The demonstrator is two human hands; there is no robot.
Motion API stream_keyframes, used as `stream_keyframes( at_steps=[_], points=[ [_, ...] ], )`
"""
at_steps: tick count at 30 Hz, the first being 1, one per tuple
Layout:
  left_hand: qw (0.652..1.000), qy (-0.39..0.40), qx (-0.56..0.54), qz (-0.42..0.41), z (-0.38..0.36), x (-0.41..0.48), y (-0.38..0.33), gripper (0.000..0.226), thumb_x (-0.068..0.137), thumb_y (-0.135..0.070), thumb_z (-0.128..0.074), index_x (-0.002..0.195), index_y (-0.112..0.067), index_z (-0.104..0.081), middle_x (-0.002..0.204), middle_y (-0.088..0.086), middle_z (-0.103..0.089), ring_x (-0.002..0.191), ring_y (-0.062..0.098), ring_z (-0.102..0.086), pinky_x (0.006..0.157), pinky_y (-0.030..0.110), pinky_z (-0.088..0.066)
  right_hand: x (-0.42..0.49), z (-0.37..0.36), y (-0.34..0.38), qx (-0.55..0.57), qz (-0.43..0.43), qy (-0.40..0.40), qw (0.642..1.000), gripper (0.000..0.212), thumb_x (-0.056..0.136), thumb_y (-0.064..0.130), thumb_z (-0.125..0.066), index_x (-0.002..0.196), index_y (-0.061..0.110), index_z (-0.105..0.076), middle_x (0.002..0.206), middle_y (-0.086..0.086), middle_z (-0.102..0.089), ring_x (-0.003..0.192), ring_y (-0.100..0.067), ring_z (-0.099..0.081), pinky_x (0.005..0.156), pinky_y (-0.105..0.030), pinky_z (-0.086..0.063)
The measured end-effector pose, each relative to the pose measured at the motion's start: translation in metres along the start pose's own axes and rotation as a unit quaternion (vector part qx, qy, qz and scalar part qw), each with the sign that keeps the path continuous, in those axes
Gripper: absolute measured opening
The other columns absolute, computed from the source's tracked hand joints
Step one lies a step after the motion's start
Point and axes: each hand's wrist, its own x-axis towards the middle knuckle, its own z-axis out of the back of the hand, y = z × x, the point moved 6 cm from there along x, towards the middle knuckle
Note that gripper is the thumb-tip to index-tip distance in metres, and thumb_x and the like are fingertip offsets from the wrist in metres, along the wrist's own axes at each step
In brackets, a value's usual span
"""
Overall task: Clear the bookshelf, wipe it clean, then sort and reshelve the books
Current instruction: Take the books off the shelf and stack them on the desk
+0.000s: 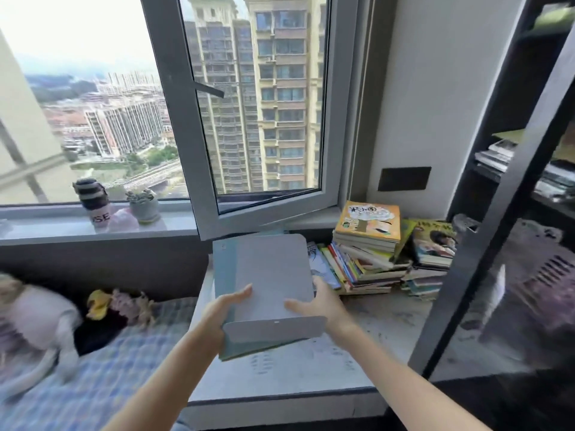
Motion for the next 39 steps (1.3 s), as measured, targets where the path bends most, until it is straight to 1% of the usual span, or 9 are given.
stream_keyframes(
  at_steps=[8,11,19,21,24,30,33,37,39],
  points=[
    [0.998,-0.059,0.012,-0.013,-0.014,0.065,-0.01,0.059,0.075,-0.05,-0.068,0.124,-0.017,-0.059,0.115,0.018,-0.067,0.104,0.04,-0.064,0.091,0.057,-0.05,0.063,0.029,-0.039,0.052,-0.083,-0.094,0.991,0.026,0.083,0.008,-0.069,0.102,0.007,-0.051,0.101,-0.012,-0.065,0.089,-0.024,-0.064,0.066,-0.029,-0.047],
    [0.996,-0.085,0.024,0.007,-0.011,0.086,-0.006,0.039,0.088,-0.047,-0.058,0.115,-0.017,-0.062,0.105,0.012,-0.071,0.085,0.03,-0.069,0.07,0.043,-0.058,0.078,0.051,-0.043,0.077,-0.101,-0.134,0.983,0.018,0.085,-0.001,-0.063,0.099,0.003,-0.053,0.102,-0.018,-0.064,0.085,-0.028,-0.062,0.064,-0.029,-0.045],
    [0.97,-0.175,0.168,-0.019,0.008,0.157,-0.037,0.033,0.083,-0.036,-0.073,0.1,-0.008,-0.064,0.085,0.009,-0.07,0.074,0.027,-0.068,0.068,0.04,-0.058,0.095,0.124,0.009,-0.076,0.048,-0.242,0.966,0.024,0.089,0.0,-0.059,0.087,0.022,-0.05,0.087,0.011,-0.061,0.082,-0.02,-0.061,0.064,-0.034,-0.047],
    [0.907,-0.206,0.362,-0.066,0.001,0.176,-0.061,0.04,0.08,-0.05,-0.069,0.097,-0.015,-0.063,0.087,0.004,-0.07,0.08,0.027,-0.069,0.074,0.038,-0.057,0.093,0.138,0.028,-0.079,0.074,-0.267,0.958,0.02,0.09,0.0,-0.058,0.098,0.017,-0.052,0.087,0.016,-0.059,0.08,-0.007,-0.059,0.059,-0.026,-0.043],
    [0.689,-0.189,0.669,-0.205,-0.041,0.205,-0.09,0.038,0.084,-0.057,-0.058,0.101,-0.022,-0.056,0.09,0.001,-0.067,0.087,0.026,-0.065,0.066,0.03,-0.048,0.097,0.161,0.05,-0.061,0.092,-0.314,0.943,0.02,0.089,0.0,-0.06,0.103,0.013,-0.052,0.087,0.011,-0.061,0.079,-0.008,-0.06,0.058,-0.025,-0.041],
    [0.451,-0.044,0.809,-0.374,-0.131,0.253,-0.076,0.032,0.064,-0.029,-0.086,0.078,-0.014,-0.061,0.058,0.001,-0.063,0.047,0.022,-0.059,0.043,0.026,-0.032,0.098,0.198,0.082,-0.06,0.104,-0.403,0.907,0.017,0.088,0.003,-0.062,0.099,0.014,-0.053,0.081,0.004,-0.063,0.072,-0.017,-0.06,0.068,-0.032,-0.045],
    [0.407,-0.019,0.817,-0.407,-0.155,0.278,-0.061,0.04,0.037,-0.011,-0.092,0.069,-0.013,-0.068,0.044,0.003,-0.055,0.032,0.022,-0.05,0.038,0.02,-0.029,0.097,0.211,0.083,-0.042,0.099,-0.445,0.889,0.017,0.089,0.003,-0.062,0.099,0.013,-0.053,0.079,0.003,-0.064,0.067,-0.01,-0.062,0.067,-0.03,-0.046],
    [0.381,0.041,0.878,-0.286,-0.17,0.293,-0.02,0.022,0.083,-0.005,-0.063,0.105,-0.009,-0.063,0.097,0.008,-0.068,0.086,0.024,-0.066,0.067,0.029,-0.048,0.094,0.221,0.07,-0.033,0.077,-0.486,0.87,0.015,0.089,0.003,-0.062,0.098,0.013,-0.053,0.082,0.002,-0.066,0.072,-0.015,-0.064,0.069,-0.03,-0.048],
    [0.361,0.078,0.898,-0.238,-0.171,0.301,0.006,0.023,0.089,-0.006,-0.055,0.11,-0.009,-0.06,0.103,0.005,-0.065,0.09,0.02,-0.063,0.067,0.029,-0.047,0.092,0.225,0.062,-0.034,0.065,-0.507,0.859,0.016,0.089,0.003,-0.061,0.089,0.015,-0.052,0.081,0.002,-0.065,0.071,-0.017,-0.062,0.067,-0.029,-0.047]
  ],
)
